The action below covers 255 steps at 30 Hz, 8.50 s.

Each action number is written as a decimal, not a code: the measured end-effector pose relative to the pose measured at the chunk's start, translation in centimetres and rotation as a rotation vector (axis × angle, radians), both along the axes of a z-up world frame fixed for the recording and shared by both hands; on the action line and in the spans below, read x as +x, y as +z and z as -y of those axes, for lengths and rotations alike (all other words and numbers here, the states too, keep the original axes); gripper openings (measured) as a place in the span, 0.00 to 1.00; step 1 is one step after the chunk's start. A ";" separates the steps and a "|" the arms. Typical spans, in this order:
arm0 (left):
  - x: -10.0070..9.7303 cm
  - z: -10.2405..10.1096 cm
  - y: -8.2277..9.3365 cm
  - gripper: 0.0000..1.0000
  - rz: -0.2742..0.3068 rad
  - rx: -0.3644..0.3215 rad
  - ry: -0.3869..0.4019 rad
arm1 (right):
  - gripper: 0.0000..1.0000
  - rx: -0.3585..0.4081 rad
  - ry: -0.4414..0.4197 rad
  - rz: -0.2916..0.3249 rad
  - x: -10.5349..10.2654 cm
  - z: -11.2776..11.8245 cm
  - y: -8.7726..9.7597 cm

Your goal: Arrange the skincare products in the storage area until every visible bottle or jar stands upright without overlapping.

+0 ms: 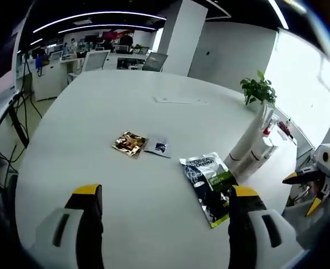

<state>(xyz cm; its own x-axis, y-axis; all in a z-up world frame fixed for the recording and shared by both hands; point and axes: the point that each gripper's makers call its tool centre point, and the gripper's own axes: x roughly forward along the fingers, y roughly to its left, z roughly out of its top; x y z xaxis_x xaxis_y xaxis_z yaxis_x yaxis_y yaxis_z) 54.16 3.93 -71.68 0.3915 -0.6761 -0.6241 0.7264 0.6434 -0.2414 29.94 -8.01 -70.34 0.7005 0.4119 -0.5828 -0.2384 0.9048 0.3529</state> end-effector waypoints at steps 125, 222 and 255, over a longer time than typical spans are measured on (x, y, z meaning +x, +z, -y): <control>15.4 4.7 -6.1 0.07 0.139 0.195 -0.069 | 0.84 0.007 -0.139 -0.102 -0.4 2.5 -2.0; 30.1 -6.2 -7.8 0.67 0.080 0.352 -0.110 | 0.81 -0.008 -0.137 -0.247 -1.9 2.3 -4.6; 29.4 -5.4 -7.7 0.42 -0.064 0.671 -0.508 | 0.81 -0.015 -0.138 -0.279 -2.2 2.3 -5.1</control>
<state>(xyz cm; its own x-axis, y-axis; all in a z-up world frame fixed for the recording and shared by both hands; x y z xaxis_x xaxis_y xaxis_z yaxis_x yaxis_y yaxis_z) 83.57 9.33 -79.34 0.0902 -0.2384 -0.9670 0.9641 0.2643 0.0248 27.70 -10.34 -75.44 0.5616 0.3139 -0.7656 -0.0085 0.9274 0.3740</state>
